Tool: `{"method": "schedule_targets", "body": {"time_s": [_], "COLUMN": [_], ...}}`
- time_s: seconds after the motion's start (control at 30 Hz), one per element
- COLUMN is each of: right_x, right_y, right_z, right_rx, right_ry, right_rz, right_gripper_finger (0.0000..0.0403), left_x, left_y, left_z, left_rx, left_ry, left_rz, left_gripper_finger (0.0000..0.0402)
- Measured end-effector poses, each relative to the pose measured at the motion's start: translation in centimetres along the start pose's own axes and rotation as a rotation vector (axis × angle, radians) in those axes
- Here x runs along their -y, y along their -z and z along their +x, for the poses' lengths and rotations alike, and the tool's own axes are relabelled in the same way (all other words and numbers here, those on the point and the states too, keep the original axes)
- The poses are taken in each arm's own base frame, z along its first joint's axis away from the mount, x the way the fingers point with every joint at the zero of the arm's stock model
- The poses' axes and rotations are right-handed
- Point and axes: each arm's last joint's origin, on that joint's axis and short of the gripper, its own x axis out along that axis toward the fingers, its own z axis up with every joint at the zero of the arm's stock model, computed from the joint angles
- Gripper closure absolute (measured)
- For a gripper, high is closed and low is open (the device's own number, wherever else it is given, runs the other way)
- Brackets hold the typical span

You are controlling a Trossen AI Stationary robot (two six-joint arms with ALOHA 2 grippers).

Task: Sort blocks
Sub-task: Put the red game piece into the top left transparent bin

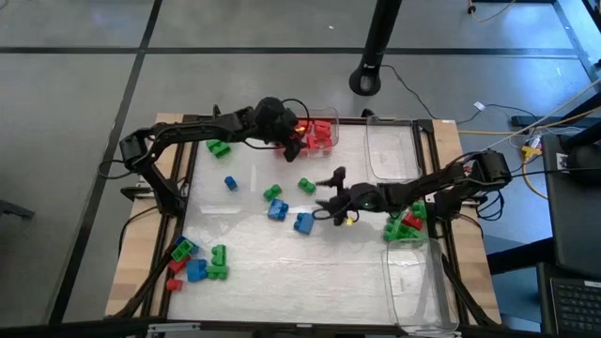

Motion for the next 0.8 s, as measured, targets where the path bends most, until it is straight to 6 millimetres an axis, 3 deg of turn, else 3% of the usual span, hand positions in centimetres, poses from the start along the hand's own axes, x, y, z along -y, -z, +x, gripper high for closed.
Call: {"method": "schedule_targets", "body": {"time_s": [0.13,0.27,0.4,0.6,0.8], "right_x": [2.5,5.7,8.1,10.5,12.5], "right_y": [-0.9,-1.1,-0.2,1.9,2.9], "right_z": [0.6,1.5,2.3,3.1,3.1], "right_rx": [-0.095,-0.147,-0.149,-0.083,-0.004], "right_ry": [0.25,0.36,0.347,0.196,0.226], "right_rz": [-0.083,-0.095,-0.09,-0.081,-0.053], "right_gripper_finger": [0.011,0.011,0.011,0.011,0.011], "left_x": [0.0,0.1,0.4,0.6,0.4], "left_y": [-0.3,-0.4,-0.4,-0.7,-1.2], "left_z": [0.0,0.0,0.0,-0.1,-0.1], "left_rx": [0.032,0.041,0.035,0.067,0.126], "left_ry": [0.008,0.042,0.121,0.185,0.162], "left_rz": [0.007,0.026,0.067,0.127,0.167], "left_gripper_finger": [0.0178,0.0178,0.0178,0.0178,0.0178]}}
